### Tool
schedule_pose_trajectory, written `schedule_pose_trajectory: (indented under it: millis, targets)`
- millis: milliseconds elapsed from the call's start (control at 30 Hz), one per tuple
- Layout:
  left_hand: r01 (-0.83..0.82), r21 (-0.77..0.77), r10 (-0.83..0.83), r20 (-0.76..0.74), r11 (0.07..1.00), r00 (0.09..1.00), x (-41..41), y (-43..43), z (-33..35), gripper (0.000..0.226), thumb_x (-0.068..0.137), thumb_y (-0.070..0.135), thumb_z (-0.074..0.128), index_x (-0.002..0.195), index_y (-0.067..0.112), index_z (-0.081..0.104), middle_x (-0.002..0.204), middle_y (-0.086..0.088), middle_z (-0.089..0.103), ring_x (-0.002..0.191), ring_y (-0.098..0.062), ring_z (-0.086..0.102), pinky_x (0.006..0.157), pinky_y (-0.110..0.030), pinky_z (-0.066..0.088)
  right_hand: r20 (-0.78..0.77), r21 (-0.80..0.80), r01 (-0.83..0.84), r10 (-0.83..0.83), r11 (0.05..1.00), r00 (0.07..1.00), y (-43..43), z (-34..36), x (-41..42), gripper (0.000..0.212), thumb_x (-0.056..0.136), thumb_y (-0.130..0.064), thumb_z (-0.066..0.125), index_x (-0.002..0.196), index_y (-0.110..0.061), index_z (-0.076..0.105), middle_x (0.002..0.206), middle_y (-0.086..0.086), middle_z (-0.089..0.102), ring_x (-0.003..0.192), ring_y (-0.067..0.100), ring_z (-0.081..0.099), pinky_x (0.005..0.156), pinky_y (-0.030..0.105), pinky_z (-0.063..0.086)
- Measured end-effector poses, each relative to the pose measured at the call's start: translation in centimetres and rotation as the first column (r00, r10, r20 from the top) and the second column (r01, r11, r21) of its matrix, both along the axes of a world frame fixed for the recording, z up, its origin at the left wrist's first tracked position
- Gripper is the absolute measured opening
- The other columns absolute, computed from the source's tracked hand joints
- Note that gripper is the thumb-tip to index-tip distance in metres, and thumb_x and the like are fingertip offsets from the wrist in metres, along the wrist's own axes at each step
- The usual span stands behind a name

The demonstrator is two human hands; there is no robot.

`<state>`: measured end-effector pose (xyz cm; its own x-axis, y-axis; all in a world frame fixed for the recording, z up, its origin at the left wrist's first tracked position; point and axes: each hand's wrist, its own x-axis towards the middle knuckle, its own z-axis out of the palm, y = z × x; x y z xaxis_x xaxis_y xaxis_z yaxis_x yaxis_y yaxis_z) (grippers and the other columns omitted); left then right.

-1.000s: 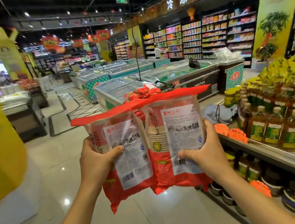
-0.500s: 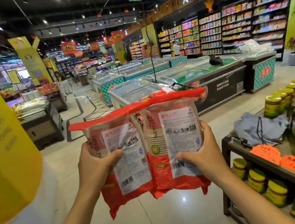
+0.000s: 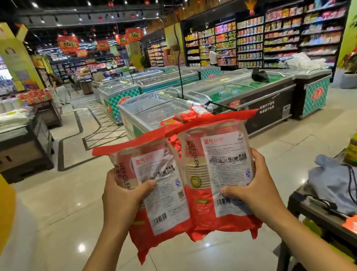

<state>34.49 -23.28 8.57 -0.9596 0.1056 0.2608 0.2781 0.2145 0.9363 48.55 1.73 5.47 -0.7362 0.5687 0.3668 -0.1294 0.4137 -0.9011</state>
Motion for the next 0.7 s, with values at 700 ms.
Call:
schedule_pose_trajectory:
  millis: [700]
  targets:
    - [0.152, -0.019, -0.15, 0.091, 0.988, 0.985, -30.8, 17.8, -1.5, 0.061, 0.065, 0.02, 0.097, 0.11, 0.028, 0.057, 0.108, 0.005, 0.072, 0.097, -0.02, 0.073, 0.085, -0.052, 0.062, 0.064, -0.064, 0.139, -0.135, 0.988, 0.989, 15.3, -1.8, -27.2, 0.1, 0.055, -0.022, 0.095, 0.128, -0.05, 0.034, 0.127, -0.01, 0.058, 0.113, 0.014, 0.063, 0.086, 0.038, 0.061]
